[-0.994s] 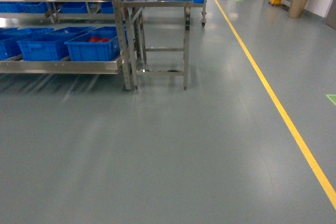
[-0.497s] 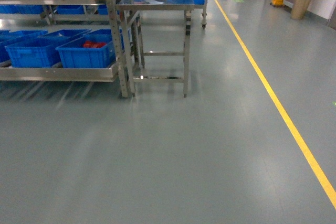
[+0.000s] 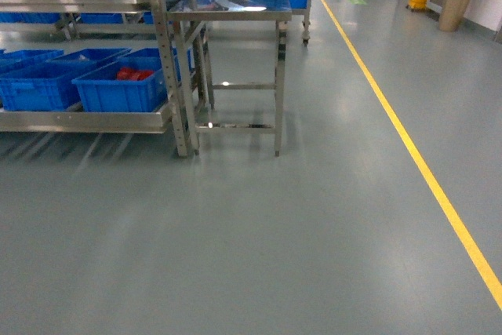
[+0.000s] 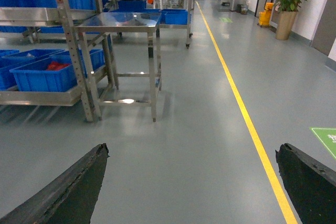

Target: Pick blue part to blue bin on bottom shelf

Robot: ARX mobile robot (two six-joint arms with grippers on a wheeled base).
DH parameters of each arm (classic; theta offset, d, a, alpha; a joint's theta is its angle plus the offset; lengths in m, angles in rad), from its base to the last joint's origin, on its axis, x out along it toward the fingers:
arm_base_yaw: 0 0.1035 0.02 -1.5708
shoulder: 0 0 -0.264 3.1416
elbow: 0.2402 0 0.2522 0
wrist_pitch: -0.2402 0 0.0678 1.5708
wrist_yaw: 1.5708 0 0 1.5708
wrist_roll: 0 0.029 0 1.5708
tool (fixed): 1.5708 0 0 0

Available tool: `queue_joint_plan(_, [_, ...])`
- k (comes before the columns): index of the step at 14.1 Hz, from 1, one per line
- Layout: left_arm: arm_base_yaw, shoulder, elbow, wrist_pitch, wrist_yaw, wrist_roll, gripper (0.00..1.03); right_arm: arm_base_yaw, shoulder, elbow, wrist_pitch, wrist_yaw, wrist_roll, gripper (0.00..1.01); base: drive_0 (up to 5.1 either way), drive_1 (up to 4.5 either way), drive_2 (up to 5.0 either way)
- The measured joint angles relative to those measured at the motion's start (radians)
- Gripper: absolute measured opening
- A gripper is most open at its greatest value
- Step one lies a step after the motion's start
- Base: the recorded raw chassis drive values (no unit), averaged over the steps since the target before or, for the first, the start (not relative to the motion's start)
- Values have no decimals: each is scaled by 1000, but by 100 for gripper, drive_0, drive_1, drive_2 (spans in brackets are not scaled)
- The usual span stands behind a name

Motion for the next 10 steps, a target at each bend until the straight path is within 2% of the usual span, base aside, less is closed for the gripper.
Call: queue_joint_plan(10, [0,2,0,1,1,0,43,0,0,0,0,0,0,98,0,403,-403])
